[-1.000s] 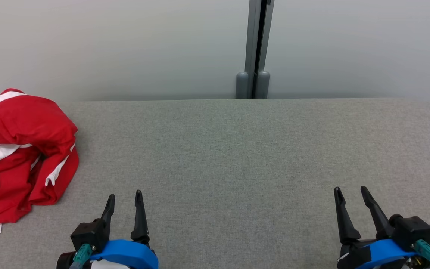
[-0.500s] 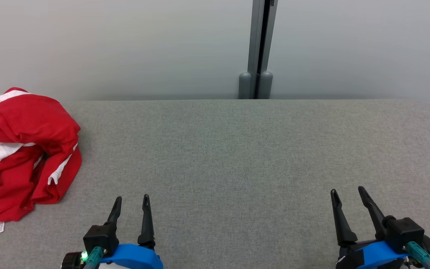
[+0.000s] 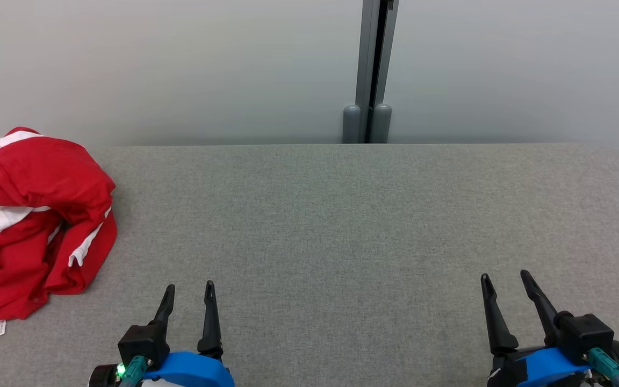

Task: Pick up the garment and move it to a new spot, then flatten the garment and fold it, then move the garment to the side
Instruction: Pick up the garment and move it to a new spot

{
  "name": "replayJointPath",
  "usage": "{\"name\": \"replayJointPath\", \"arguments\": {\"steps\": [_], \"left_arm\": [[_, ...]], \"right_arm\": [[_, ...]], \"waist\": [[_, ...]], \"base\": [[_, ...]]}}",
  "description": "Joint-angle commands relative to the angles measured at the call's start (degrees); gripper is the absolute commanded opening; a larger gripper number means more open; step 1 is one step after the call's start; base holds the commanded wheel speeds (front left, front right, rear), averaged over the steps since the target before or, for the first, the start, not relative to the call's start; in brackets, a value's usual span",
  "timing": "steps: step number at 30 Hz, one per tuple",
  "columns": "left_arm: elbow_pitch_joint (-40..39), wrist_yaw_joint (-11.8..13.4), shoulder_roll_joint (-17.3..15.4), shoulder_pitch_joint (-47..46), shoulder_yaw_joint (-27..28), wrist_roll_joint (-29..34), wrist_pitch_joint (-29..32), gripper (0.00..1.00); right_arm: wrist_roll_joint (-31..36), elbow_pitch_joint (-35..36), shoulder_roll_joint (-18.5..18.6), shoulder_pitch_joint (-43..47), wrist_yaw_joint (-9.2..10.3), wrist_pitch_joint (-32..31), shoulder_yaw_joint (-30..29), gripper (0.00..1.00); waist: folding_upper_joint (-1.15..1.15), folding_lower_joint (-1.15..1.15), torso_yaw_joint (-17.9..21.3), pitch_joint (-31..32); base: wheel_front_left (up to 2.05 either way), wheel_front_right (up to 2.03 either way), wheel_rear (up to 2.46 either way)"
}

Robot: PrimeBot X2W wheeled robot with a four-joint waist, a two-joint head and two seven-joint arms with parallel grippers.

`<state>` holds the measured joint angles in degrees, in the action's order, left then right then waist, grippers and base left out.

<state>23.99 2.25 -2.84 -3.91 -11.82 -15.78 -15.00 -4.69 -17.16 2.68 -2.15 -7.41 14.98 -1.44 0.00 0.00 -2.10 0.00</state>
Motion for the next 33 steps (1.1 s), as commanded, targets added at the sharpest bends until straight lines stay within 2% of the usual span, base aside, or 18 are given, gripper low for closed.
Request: {"name": "replayJointPath", "arguments": {"steps": [1,20,25,33], "left_arm": [[0.1,0.2,-0.1,-0.8,0.2,-0.3,-0.3,1.00],[0.5,0.3,-0.1,-1.2,-0.3,-0.4,-0.3,1.00],[0.3,0.3,-0.1,-1.3,-0.5,-0.3,-0.3,1.00],[-0.2,0.3,0.0,-2.0,0.1,0.3,-0.2,1.00]], "right_arm": [[-0.2,0.0,0.4,-0.5,-0.15,0.3,-0.1,1.00],[-0.7,0.0,0.4,0.1,-0.15,0.3,-0.6,1.00],[-0.7,0.4,0.4,0.4,-0.14,0.3,-0.9,1.00],[-1.2,0.6,0.4,-0.2,-0.14,0.3,-0.5,1.00]], "waist": [[0.00,0.00,0.0,0.0],[0.00,0.00,-0.9,0.1],[0.00,0.00,-4.0,-0.1],[0.00,0.00,-12.5,-0.6]], "base": [[0.00,0.00,0.00],[0.00,0.00,0.00],[0.00,0.00,0.00],[0.00,0.00,0.00]]}}
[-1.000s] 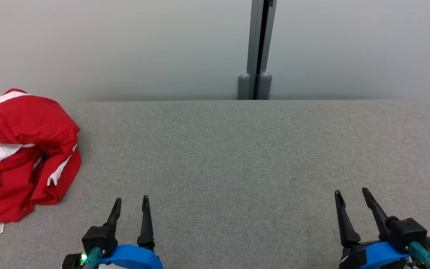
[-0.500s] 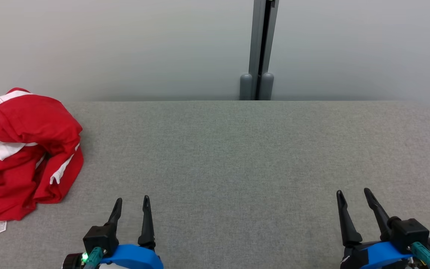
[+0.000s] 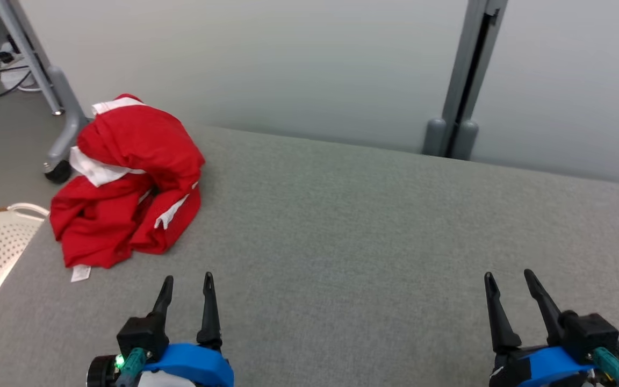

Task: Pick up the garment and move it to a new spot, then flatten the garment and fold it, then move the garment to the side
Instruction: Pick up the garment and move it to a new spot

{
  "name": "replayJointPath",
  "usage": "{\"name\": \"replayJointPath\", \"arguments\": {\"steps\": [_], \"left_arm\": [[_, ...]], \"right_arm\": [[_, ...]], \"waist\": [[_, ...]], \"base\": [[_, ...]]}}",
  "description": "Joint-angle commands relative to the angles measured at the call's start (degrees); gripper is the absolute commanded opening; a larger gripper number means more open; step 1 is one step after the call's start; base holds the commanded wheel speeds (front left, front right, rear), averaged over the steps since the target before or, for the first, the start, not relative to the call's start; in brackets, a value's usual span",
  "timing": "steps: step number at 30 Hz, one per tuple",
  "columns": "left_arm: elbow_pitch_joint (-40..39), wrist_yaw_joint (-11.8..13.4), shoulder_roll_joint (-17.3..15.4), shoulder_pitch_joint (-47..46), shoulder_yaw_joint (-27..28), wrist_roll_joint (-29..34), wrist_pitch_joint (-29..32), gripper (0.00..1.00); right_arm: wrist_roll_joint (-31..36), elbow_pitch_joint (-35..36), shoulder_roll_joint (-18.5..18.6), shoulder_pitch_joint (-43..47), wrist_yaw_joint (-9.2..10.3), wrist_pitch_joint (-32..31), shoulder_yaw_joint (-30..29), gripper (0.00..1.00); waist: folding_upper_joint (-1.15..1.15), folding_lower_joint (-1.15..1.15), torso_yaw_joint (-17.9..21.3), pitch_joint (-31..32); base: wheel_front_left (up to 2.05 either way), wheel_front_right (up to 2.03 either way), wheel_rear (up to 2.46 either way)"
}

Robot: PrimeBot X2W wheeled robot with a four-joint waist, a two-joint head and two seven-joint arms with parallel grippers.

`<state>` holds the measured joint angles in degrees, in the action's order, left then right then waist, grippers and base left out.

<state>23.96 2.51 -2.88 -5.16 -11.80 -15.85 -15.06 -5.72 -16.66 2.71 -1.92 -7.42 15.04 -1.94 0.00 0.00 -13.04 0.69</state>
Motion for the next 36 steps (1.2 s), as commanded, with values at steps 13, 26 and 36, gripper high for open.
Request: {"name": "replayJointPath", "arguments": {"steps": [13,26,36], "left_arm": [[-0.6,-0.5,0.0,-1.0,1.2,0.8,-0.2,1.00],[-6.0,-2.1,-2.5,-5.3,5.4,-1.2,-0.2,1.00],[-5.3,-4.4,-17.0,-27.4,10.9,-0.1,8.1,1.00]], "right_arm": [[-0.9,-0.1,0.3,-1.3,-0.13,0.2,1.1,1.00],[0.7,1.2,0.3,-2.9,-0.13,0.2,1.3,1.00],[2.8,2.4,0.3,-5.4,-0.13,0.2,1.0,1.00]], "waist": [[0.00,0.00,-10.1,-1.9],[0.00,0.00,-8.7,-5.0],[0.00,0.00,-2.6,-10.4]], "base": [[0.00,0.00,0.00],[0.00,0.00,0.00],[0.00,0.00,0.00]]}}
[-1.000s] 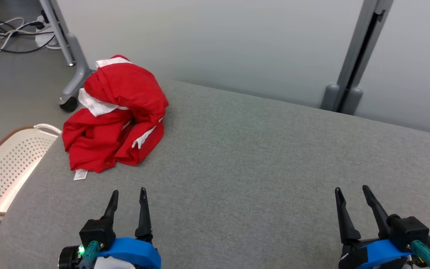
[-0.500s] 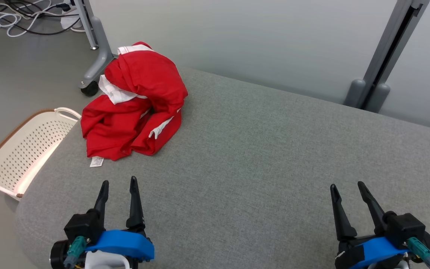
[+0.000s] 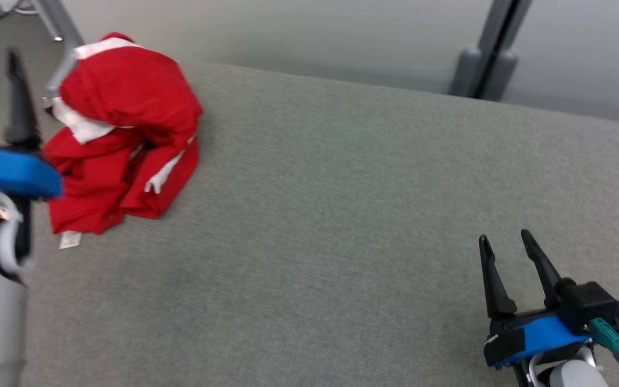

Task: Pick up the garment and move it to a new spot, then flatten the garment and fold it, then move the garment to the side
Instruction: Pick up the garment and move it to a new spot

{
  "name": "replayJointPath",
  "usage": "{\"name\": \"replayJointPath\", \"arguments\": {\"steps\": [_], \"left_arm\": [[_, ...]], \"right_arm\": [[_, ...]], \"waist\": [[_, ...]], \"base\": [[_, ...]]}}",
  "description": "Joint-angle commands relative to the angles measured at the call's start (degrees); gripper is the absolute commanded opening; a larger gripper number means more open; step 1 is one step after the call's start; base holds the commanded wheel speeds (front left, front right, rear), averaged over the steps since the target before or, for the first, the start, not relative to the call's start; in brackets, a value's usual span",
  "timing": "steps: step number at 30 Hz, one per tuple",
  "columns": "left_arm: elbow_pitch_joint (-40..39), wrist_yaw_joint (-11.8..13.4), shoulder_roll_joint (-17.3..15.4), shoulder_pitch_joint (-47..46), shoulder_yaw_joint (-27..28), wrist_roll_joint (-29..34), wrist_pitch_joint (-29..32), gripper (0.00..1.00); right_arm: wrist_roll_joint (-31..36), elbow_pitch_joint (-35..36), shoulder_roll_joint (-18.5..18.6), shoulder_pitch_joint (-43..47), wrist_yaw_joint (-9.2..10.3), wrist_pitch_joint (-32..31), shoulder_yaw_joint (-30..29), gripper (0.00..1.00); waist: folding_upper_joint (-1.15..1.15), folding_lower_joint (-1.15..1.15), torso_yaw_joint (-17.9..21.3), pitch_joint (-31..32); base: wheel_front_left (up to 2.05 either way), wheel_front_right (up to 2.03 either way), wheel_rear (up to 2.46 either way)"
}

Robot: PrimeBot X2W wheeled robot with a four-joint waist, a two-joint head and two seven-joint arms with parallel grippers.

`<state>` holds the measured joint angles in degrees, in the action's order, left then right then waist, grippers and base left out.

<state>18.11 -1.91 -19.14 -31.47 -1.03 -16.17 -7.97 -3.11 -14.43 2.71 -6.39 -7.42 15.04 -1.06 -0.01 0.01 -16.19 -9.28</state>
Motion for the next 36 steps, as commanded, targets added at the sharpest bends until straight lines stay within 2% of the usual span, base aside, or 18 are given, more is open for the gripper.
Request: {"name": "replayJointPath", "arguments": {"steps": [1,8,14,19,26,30,32,36], "left_arm": [[1.3,-0.1,-2.0,-3.0,0.4,0.3,2.9,1.00],[8.2,-0.8,-8.2,-13.3,4.2,-3.0,10.5,1.00],[16.4,2.2,-10.3,-16.2,6.9,-5.5,19.2,1.00],[21.1,4.3,-9.3,-14.8,8.7,-8.0,23.7,1.00],[22.4,5.4,-6.9,-12.7,10.1,-10.6,23.8,1.00],[22.4,4.3,-6.3,-12.4,10.0,-11.1,22.3,1.00],[22.8,4.2,-6.3,-12.8,9.7,-11.1,21.7,0.85],[23.3,4.0,-5.8,-13.4,8.8,-11.2,22.0,0.18]], "right_arm": [[0.6,0.3,0.3,-1.1,-0.13,0.2,0.3,1.00],[3.1,1.5,0.3,-3.7,-0.08,0.2,0.9,1.00],[4.8,3.1,0.3,-5.9,-0.08,0.2,1.4,1.00],[5.6,3.2,0.3,-6.8,-0.08,0.2,1.0,1.00],[5.3,2.8,0.3,-7.2,-0.08,0.2,1.2,1.00],[5.0,2.6,0.3,-7.9,-0.08,0.2,1.8,1.00],[4.8,2.5,0.3,-7.9,-0.08,0.2,2.0,1.00],[4.5,2.2,0.3,-8.2,-0.08,0.2,2.3,1.00]], "waist": [[0.01,-0.01,1.3,-1.1],[0.01,-0.01,6.9,-7.5],[0.01,-0.01,10.0,-12.8],[0.01,-0.01,11.0,-15.6],[0.01,-0.01,11.5,-16.3],[0.01,-0.01,11.8,-16.5],[0.01,-0.01,12.0,-16.6],[0.01,-0.01,12.6,-16.4]], "base": [[0.00,0.00,0.00],[0.00,0.00,0.00],[0.00,0.00,0.00],[0.00,0.00,0.00],[0.00,0.00,0.00],[0.00,0.00,0.00],[0.00,0.00,0.00],[0.00,0.00,0.00]]}}
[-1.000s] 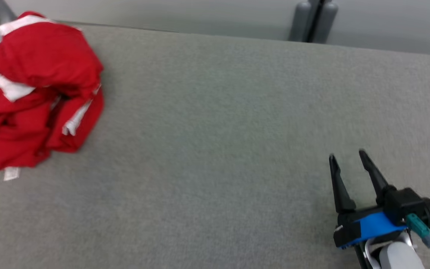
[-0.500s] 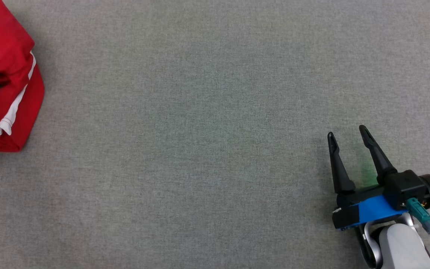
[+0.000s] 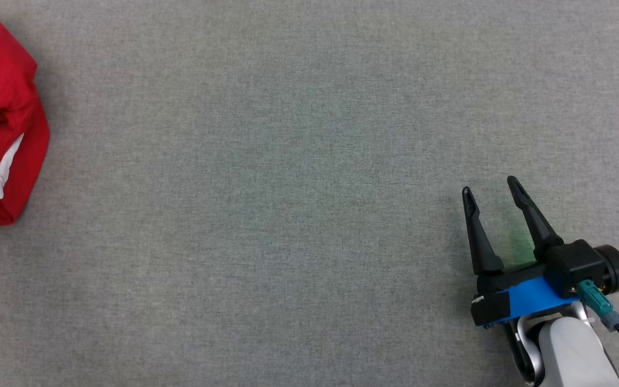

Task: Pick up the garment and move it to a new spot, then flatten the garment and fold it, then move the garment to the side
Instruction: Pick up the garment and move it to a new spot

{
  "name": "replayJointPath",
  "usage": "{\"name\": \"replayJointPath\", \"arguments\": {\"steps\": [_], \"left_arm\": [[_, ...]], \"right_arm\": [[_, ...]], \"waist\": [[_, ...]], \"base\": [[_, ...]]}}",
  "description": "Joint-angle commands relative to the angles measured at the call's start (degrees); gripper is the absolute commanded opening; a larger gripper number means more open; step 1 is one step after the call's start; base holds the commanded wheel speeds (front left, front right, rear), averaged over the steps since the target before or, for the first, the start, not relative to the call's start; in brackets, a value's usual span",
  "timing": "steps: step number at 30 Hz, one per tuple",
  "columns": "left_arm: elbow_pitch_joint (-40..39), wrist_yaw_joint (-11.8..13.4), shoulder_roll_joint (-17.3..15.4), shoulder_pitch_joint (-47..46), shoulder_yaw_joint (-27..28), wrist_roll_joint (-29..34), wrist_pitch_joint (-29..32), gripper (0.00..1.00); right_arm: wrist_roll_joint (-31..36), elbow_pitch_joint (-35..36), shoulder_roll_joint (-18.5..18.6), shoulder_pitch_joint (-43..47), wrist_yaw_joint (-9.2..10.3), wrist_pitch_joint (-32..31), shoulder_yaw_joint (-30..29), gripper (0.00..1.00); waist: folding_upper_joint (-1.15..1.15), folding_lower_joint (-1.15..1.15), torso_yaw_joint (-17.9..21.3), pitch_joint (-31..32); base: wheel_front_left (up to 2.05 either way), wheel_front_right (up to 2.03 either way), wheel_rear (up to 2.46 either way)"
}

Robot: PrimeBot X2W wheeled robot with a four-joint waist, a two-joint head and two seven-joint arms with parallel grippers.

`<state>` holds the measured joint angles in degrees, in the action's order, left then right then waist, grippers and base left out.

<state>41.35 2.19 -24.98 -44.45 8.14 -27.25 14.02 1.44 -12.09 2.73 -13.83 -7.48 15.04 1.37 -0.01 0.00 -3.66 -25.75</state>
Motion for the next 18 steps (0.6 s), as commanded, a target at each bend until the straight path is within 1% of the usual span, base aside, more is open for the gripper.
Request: {"name": "replayJointPath", "arguments": {"steps": [1,3,6,11,18], "left_arm": [[0.1,-0.3,0.1,-0.5,-0.4,-0.3,0.2,0.00],[0.2,-1.0,0.2,-0.5,-0.5,-0.8,0.3,0.00],[0.4,-1.9,-0.5,-0.9,-0.5,-1.0,-0.7,0.00],[-0.4,-3.4,-1.5,-2.6,-1.4,-0.1,-3.3,0.00],[-2.9,-6.2,-1.5,-5.9,-5.0,1.8,-4.9,0.00]], "right_arm": [[-0.1,-0.2,0.3,-0.8,-0.03,0.2,0.0,1.00],[-0.4,-0.2,0.3,-0.8,-0.03,0.2,0.1,1.00],[-0.7,-0.2,0.3,-0.9,-0.03,0.2,-0.1,1.00],[-0.9,-0.4,0.3,-0.7,-0.03,0.2,-0.5,1.00],[-1.8,-0.9,0.3,0.7,-0.03,0.2,-0.8,1.00]], "waist": [[0.01,0.00,0.2,0.1],[0.01,0.00,0.5,0.2],[0.01,0.00,0.9,0.3],[0.01,0.00,1.0,1.2],[0.01,0.00,0.5,4.6]], "base": [[0.00,0.00,0.00],[0.00,0.00,0.00],[0.00,0.00,0.00],[0.00,0.00,0.00],[0.00,0.00,0.00]]}}
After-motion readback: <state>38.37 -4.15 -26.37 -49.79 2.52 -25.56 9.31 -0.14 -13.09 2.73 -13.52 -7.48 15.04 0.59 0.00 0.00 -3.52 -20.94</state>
